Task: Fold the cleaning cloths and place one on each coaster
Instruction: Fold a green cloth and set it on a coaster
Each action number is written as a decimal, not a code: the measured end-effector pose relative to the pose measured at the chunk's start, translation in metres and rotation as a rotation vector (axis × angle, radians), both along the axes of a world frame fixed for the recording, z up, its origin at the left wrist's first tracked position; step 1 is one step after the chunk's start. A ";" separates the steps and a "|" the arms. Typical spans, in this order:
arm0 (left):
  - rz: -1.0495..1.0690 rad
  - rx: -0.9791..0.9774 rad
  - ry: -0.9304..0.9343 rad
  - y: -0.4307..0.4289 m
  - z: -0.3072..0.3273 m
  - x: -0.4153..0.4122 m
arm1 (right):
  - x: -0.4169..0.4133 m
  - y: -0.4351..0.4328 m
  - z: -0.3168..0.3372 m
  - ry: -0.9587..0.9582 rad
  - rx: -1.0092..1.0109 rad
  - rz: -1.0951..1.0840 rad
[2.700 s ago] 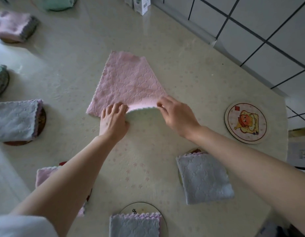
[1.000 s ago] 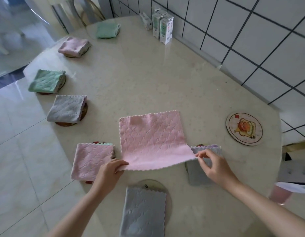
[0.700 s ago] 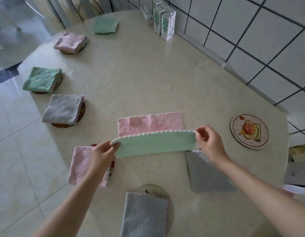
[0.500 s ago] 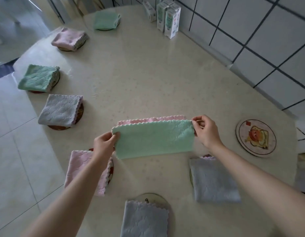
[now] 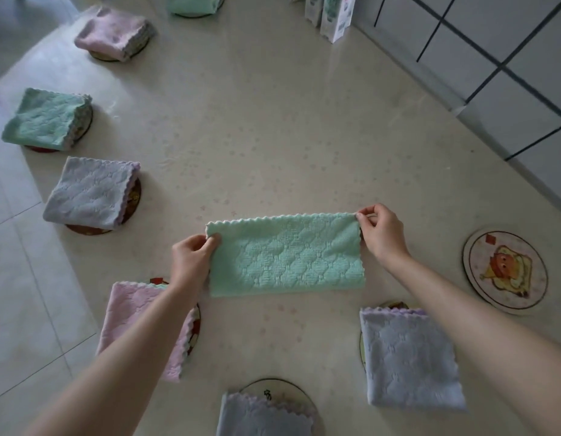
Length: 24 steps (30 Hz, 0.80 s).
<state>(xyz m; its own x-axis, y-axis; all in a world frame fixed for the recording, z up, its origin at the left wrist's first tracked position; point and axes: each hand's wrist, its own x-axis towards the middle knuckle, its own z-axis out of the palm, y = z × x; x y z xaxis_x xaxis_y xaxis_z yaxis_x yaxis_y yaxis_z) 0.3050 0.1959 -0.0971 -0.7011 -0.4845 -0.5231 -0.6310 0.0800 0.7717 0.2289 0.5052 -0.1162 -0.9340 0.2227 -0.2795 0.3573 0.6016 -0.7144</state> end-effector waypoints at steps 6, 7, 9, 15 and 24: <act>-0.017 -0.053 -0.035 -0.001 -0.001 -0.004 | -0.001 -0.002 0.003 -0.004 0.019 0.007; -0.025 -0.068 -0.039 -0.003 -0.001 -0.005 | -0.001 -0.002 0.004 -0.015 0.019 0.003; -0.043 -0.113 -0.021 -0.004 0.001 -0.004 | 0.000 -0.002 0.010 -0.047 0.016 0.001; -0.574 -0.879 0.288 0.021 0.014 0.031 | 0.042 -0.008 0.039 0.175 0.330 0.333; -1.257 -0.900 0.192 0.067 -0.019 0.091 | 0.137 -0.026 0.008 0.255 0.601 0.943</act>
